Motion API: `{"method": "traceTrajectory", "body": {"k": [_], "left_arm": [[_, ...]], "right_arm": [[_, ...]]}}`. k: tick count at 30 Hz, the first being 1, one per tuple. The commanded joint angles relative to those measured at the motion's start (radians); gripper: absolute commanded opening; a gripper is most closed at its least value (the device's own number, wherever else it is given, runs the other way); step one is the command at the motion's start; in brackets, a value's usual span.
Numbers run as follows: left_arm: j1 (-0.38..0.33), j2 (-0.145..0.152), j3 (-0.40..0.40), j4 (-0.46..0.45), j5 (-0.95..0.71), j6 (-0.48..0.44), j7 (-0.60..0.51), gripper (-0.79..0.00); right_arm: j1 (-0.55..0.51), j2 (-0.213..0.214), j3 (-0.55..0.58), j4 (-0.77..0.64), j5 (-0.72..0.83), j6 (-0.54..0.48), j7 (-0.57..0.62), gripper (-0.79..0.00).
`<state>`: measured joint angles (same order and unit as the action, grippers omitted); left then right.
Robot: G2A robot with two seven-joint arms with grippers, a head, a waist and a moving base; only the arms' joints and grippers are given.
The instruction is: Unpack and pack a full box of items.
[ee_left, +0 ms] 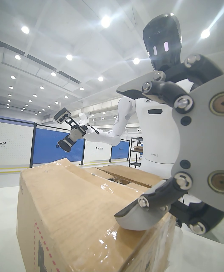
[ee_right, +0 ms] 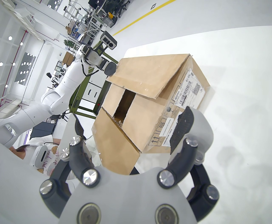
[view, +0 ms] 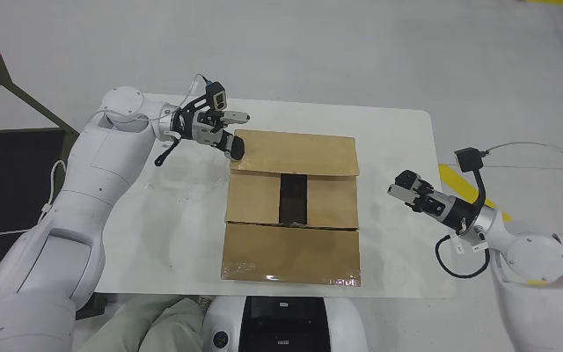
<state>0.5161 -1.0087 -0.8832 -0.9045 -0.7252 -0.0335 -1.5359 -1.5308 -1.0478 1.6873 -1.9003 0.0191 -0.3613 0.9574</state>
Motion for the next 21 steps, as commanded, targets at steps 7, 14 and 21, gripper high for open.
{"method": "traceTrajectory", "body": {"k": [7, 14, 21], "left_arm": [[0.0, 0.0, 0.0, 0.0, 0.0, 0.0, 0.0, 0.0], [0.0, 0.0, 0.0, 0.0, 0.0, 0.0, 0.0, 0.0], [0.0, 0.0, 0.0, 0.0, 0.0, 0.0, 0.0, 0.0]], "right_arm": [[0.0, 0.0, 0.0, 0.0, 0.0, 0.0, 0.0, 0.0], [-0.003, 0.002, -0.004, -0.01, -0.019, 0.047, -0.005, 0.0], [-0.057, 0.012, 0.02, -0.02, 0.076, 0.078, 0.082, 0.0]]}}
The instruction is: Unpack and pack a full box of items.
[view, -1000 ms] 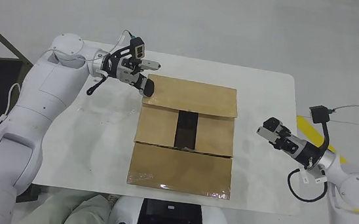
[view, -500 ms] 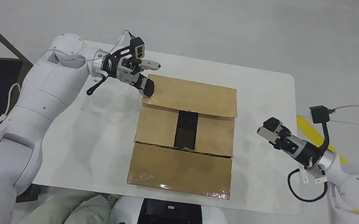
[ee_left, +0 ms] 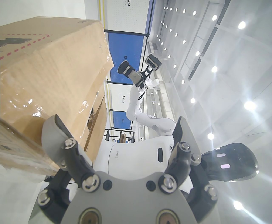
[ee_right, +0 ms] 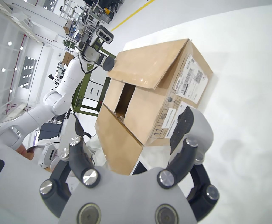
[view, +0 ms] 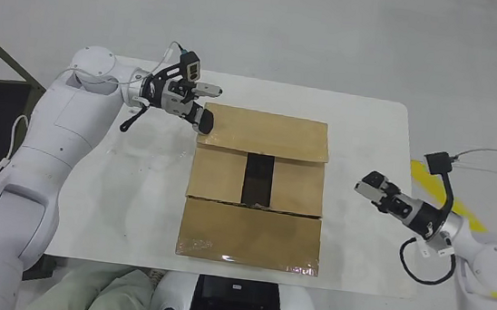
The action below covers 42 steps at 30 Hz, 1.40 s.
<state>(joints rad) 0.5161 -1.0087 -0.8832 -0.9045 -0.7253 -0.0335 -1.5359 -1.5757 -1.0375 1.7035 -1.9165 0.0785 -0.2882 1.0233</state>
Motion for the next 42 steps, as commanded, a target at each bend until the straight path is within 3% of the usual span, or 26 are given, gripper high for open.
{"method": "traceTrajectory", "body": {"k": [1, 15, 23, 28, 42], "left_arm": [[0.0, 0.0, 0.0, 0.0, 0.0, 0.0, 0.0, 0.0], [0.0, 0.0, 0.0, 0.0, 0.0, 0.0, 0.0, 0.0], [0.0, 0.0, 0.0, 0.0, 0.0, 0.0, 0.0, 0.0], [0.0, 0.0, 0.0, 0.0, 0.0, 0.0, 0.0, 0.0], [0.0, 0.0, 0.0, 0.0, 0.0, 0.0, 0.0, 0.0]], "right_arm": [[-0.024, 0.003, 0.008, -0.007, 0.029, 0.008, 0.028, 0.0], [-0.17, 0.014, -0.029, -0.043, 0.101, 0.042, 0.135, 0.0], [-0.161, 0.015, -0.105, 0.019, 0.048, 0.063, 0.114, 0.0], [-0.151, 0.017, -0.163, 0.026, 0.065, 0.064, 0.162, 0.0], [-0.11, 0.028, -0.211, 0.02, 0.348, 0.034, 0.365, 0.0]]}}
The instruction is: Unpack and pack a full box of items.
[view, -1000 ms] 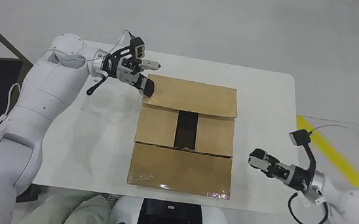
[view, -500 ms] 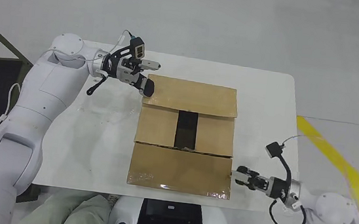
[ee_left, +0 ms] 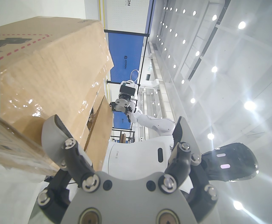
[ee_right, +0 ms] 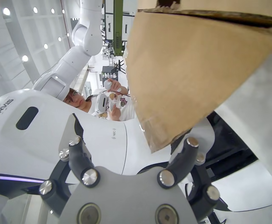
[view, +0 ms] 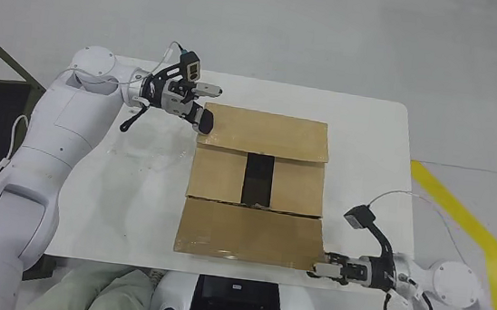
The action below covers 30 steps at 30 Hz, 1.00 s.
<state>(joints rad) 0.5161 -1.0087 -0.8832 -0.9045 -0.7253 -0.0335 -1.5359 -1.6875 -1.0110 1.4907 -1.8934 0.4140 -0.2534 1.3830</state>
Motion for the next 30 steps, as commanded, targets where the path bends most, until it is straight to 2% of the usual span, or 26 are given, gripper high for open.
{"method": "traceTrajectory", "body": {"k": [1, 20, 30], "left_arm": [[0.0, 0.0, 0.0, 0.0, 0.0, 0.0, 0.0, 0.0], [0.0, 0.0, 0.0, 0.0, 0.0, 0.0, 0.0, 0.0], [0.0, 0.0, 0.0, 0.0, 0.0, 0.0, 0.0, 0.0]], "right_arm": [[0.003, 0.002, 0.003, -0.007, 0.017, -0.001, 0.007, 0.0], [0.043, 0.018, 0.057, -0.046, 0.036, -0.028, -0.06, 0.0], [0.106, 0.021, 0.055, -0.05, 0.01, -0.023, -0.128, 0.0]]}}
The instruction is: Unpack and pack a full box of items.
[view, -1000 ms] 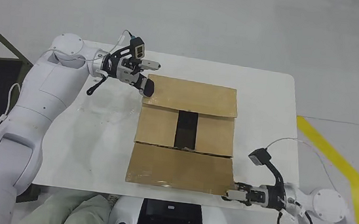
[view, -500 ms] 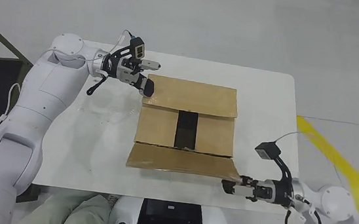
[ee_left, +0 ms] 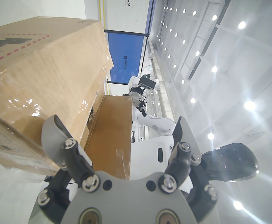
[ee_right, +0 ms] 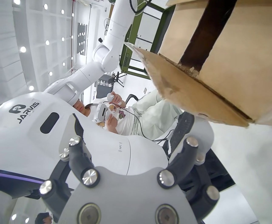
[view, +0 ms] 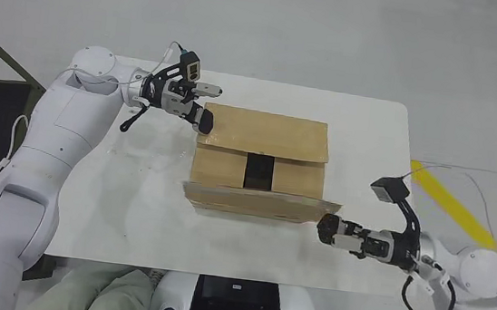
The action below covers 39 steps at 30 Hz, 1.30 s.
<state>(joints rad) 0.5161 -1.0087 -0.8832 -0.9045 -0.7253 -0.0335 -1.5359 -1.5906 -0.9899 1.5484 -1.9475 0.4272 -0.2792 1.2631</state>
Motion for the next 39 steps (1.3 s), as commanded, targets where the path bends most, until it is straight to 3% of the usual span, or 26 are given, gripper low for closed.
{"method": "traceTrajectory", "body": {"k": [1, 16, 34, 39], "left_arm": [[0.0, 0.0, 0.0, 0.0, 0.0, 0.0, 0.0, 0.0], [0.0, 0.0, 0.0, 0.0, 0.0, 0.0, 0.0, 0.0], [0.0, 0.0, 0.0, 0.0, 0.0, 0.0, 0.0, 0.0], [0.0, 0.0, 0.0, 0.0, 0.0, 0.0, 0.0, 0.0]], "right_arm": [[0.017, 0.0, -0.004, 0.008, -0.011, 0.005, -0.018, 0.0], [0.157, -0.007, -0.106, 0.083, -0.174, 0.032, -0.197, 0.0], [0.358, -0.029, -0.228, 0.259, -0.148, 0.055, -0.283, 0.0], [0.397, -0.031, -0.245, 0.301, -0.139, 0.109, -0.277, 0.0]]}}
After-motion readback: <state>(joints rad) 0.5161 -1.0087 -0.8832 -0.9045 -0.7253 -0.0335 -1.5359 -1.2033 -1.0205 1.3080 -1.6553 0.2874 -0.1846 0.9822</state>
